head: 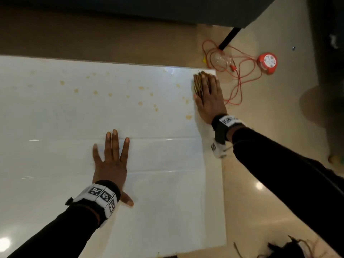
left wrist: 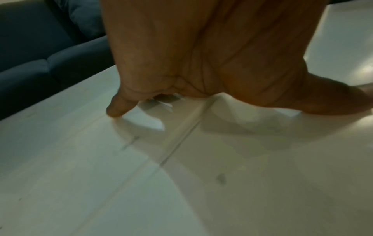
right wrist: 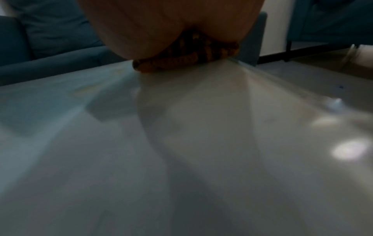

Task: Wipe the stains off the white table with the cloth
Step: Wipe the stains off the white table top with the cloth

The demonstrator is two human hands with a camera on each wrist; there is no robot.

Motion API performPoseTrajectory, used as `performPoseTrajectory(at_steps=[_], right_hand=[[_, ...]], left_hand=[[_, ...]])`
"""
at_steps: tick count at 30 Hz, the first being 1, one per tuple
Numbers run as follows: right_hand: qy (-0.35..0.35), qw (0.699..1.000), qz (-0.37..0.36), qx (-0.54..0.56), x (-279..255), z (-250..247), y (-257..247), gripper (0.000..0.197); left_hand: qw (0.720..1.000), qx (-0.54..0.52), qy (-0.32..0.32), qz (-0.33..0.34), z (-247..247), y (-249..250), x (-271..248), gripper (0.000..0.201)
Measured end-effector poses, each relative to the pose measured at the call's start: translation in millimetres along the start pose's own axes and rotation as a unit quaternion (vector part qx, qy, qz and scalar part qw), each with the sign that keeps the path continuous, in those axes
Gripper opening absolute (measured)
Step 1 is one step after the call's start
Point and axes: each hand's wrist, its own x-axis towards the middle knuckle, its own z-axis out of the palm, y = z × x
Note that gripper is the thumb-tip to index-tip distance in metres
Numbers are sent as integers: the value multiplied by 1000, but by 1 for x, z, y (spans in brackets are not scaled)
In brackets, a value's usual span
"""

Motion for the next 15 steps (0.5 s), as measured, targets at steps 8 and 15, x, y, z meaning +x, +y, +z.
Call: performPoseTrajectory(at_steps=[8, 15], right_hand=[[-22, 1000, 2, 12, -2, -5, 4, 69], [-52, 996, 21, 67, -167, 14, -50, 67]], left_hand=[[996, -83, -11, -29, -6, 1, -11, 197], [958, -264, 38, -106, 28, -72, -8, 197]])
